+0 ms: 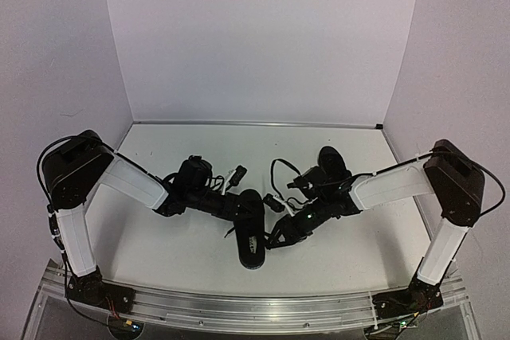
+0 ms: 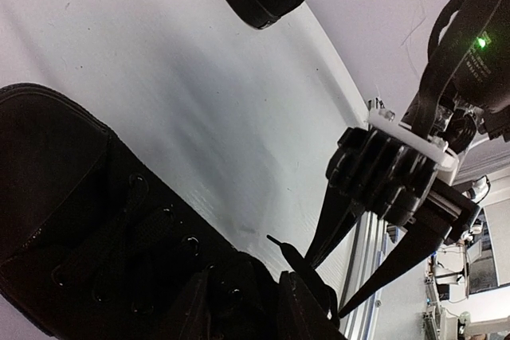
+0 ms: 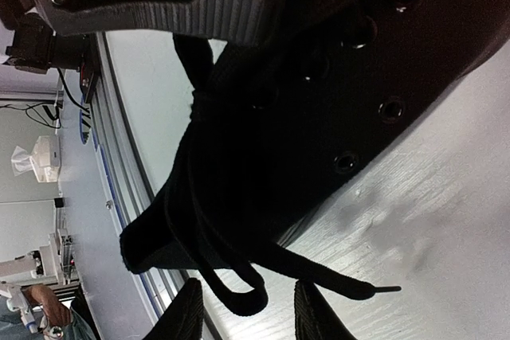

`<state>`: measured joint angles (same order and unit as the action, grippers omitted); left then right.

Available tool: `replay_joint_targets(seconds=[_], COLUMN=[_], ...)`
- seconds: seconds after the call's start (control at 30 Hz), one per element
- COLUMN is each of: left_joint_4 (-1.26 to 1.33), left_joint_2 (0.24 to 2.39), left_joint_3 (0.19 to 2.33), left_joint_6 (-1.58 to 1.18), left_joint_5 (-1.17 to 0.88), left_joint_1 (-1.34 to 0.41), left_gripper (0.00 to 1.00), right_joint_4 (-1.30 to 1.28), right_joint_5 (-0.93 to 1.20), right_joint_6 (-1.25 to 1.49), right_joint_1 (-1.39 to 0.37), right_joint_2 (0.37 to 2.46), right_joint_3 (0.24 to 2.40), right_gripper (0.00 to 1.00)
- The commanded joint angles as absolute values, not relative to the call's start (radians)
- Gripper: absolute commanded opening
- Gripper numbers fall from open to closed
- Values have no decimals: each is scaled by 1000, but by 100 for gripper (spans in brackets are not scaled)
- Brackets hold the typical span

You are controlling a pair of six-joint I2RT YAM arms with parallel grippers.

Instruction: Tie the shoes

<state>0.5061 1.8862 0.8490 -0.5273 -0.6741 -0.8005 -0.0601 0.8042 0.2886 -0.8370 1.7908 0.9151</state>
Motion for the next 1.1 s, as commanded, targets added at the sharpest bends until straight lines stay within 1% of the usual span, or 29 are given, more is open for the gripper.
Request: replay_joint_targets(seconds=[0.0,0.1,0.17,0.27,0.43,0.57,0.63,0.67,0.7,0.73,1.07], left_joint_4=[536,531,524,519,506,472,468,463,455,450,448], left_joint_2=[1893,1895,1897,1898,1903,1894,1877,1868,1857,1847,1755], left_joint_3=[872,878,885,891,907,913,904,898,893,887,814], left_joint_6=[-535,-535,-533,-531,-526,-508,-502,-499,-494,-490,-458], left_joint_5=[-659,-650,-647,-645,-646,-634,-623,-614,-607,-600,-488], left_joint_1=[-805,-806,-805,-805,-806,-805,-805,-804,-802,-799,-774], left_gripper=[36,41,41,40,31,14,9,4,2,0,0], right_joint_4=[-22,-20,-19,-17,-17,-17,-17,-17,-17,-17,-17], right_joint_5=[843,845,847,848,847,844,842,841,839,838,836], right_joint_6=[269,268,268,268,268,274,275,276,278,279,284], right_joint_1=[-861,-865,-868,-869,-868,-869,-869,-869,-868,-869,-869], right_joint_2=[1820,1829,1832,1834,1836,1832,1828,1822,1819,1816,1780], right_joint_3=[969,973,973,974,970,963,957,952,948,943,883], right_gripper=[37,38,37,34,23,12,5,3,1,0,0])
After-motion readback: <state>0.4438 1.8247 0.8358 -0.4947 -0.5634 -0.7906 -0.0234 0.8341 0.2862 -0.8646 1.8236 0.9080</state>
